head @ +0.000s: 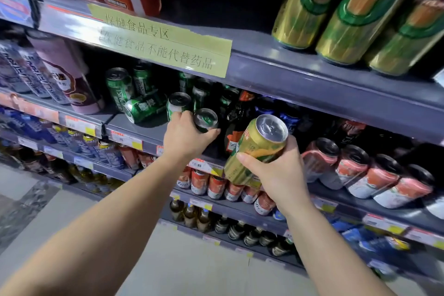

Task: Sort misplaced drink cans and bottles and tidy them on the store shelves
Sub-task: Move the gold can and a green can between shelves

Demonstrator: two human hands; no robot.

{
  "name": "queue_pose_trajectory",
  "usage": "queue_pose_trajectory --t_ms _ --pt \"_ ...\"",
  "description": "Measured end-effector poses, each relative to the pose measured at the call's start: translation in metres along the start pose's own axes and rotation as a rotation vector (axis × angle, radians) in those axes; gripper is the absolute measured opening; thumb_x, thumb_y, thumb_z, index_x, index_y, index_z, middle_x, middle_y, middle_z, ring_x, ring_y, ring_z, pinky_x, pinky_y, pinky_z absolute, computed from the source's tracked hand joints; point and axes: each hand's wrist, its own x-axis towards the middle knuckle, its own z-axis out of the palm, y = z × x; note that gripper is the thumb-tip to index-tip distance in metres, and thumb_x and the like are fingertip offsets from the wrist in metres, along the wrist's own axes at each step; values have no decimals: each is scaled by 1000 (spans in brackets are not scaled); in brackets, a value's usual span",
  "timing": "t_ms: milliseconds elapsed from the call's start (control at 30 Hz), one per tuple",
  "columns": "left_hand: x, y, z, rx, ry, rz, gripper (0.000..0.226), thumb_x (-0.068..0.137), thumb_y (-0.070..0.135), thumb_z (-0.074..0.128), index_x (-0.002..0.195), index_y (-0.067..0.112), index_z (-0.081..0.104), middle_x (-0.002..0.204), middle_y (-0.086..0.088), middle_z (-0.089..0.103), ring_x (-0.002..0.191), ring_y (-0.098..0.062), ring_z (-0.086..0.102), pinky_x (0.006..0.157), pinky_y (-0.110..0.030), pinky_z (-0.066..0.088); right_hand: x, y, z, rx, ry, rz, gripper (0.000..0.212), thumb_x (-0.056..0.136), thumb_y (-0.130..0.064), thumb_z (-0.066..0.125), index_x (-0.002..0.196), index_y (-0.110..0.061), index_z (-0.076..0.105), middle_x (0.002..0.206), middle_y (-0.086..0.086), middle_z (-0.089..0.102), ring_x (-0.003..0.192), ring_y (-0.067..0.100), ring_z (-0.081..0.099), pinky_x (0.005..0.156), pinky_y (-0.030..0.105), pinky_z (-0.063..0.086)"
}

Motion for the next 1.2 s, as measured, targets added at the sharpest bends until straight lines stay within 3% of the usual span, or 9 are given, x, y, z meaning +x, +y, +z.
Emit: queue_pose_trajectory --t_ms 233,367,500,567,667,800,933,1033,1200 --pt "4 5 -11 -26 -175 -42 61 66 55 74 113 20 58 109 -2 65 98 -26 63 78 -40 55 -3 -7 -16 11 -5 -8 74 48 -52 86 112 -39 51 106 -19 64 99 5 62 89 40 53" --pt "-34 16 -41 -202 -161 0 56 81 34 73 130 18 51 124 1 59 114 -22 58 91 -35 49 -14 -21 -39 0 -31 -18 70 55 -41 89 114 -37 52 105 -19 65 97 3 62 87 35 53" --pt "-79 69 -93 -439 -593 254 60 66 41 83 119 29 58 114 6 65 105 -13 64 88 -29 52 -29 -46 -77 1 -110 -76 67 53 -42 89 111 -37 57 99 -18 70 92 -1 65 84 30 53" --pt "-96 104 -110 -387 -644 417 70 61 49 86 123 35 55 114 16 66 107 -3 62 90 -23 49 -37 -63 -101 14 -137 -119 65 49 -48 87 107 -36 61 95 -18 72 88 -1 67 82 31 55" --pt "-114 152 -120 -430 -620 510 65 65 38 87 122 34 56 104 20 68 95 -1 65 79 -18 50 -47 -93 -141 49 -115 -186 60 46 -55 82 100 -33 65 86 -16 74 74 -2 68 71 30 54" --pt "-126 213 -124 -475 -436 633 42 72 32 82 105 39 58 80 30 66 71 9 61 59 -9 44 -49 -126 -194 128 -51 -303 48 65 -37 86 107 -29 66 96 -15 74 91 2 69 82 29 54" --pt "-123 268 -123 -526 -294 658 42 71 36 82 107 35 62 96 24 67 92 9 60 73 -4 42 -35 -130 -242 363 176 -296 67 70 -64 72 124 -27 58 111 -11 69 104 3 64 89 29 51" --pt "-110 288 -111 -486 -219 578 66 68 50 80 125 28 56 118 19 62 107 -1 57 85 -13 41 -15 -109 -268 75 567 -275 54 82 -53 67 127 -27 53 110 -13 64 101 4 62 81 25 47" --pt "-105 299 -94 -447 -79 483 84 69 51 79 139 17 48 136 4 55 123 -16 51 95 -25 39 28 -83 -255 -388 533 -29 78 76 -64 66 138 -25 38 123 -4 62 108 22 60 94 42 43"
